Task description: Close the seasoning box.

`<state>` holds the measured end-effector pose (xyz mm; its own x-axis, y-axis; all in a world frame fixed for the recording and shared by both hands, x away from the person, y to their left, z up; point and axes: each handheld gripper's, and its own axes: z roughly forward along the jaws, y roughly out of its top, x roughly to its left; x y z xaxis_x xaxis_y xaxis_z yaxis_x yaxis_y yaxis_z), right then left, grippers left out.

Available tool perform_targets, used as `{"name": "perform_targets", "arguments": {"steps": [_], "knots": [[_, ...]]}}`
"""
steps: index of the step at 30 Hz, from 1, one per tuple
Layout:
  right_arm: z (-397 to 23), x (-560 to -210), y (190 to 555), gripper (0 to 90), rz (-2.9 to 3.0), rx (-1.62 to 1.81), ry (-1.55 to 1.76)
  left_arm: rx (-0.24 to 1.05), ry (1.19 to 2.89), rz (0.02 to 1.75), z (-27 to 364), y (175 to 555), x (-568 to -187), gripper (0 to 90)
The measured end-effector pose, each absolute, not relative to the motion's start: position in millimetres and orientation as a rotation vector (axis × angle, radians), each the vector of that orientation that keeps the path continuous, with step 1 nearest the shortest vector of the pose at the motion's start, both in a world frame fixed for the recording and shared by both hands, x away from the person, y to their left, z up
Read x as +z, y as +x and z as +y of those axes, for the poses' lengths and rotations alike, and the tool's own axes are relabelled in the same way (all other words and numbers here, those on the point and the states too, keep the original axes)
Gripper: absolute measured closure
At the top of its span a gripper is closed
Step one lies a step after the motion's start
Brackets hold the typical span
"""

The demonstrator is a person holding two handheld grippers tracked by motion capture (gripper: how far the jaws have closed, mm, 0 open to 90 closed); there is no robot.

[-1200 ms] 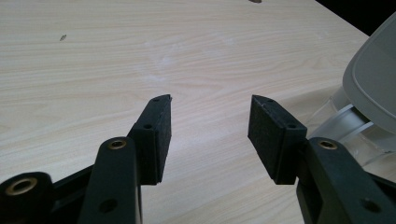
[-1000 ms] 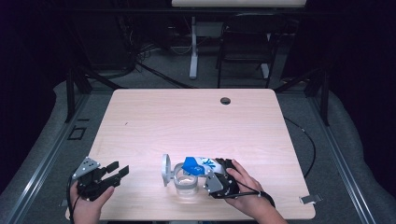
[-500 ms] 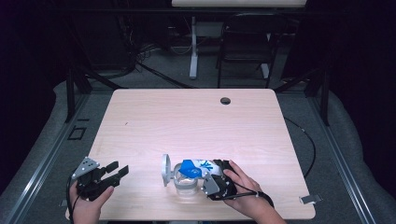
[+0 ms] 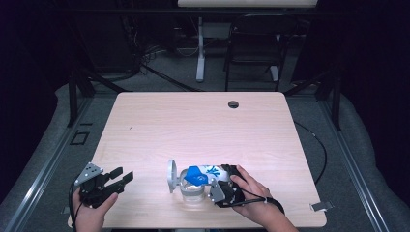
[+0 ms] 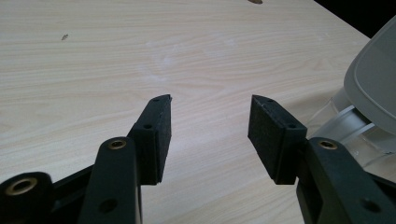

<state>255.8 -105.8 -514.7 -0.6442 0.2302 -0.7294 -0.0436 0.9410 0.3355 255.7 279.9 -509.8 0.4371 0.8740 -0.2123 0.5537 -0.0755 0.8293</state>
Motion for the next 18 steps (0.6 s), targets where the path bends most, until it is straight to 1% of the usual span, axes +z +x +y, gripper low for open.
{"name": "perform_targets", "arguments": {"steps": [18], "knots": [[-106.7, -518.2, 258.7, 41.5, 2.225, 0.348, 0.095, 0.428, 1.755, 1.237, 280.2, 256.2, -510.7, 50.0]]}}
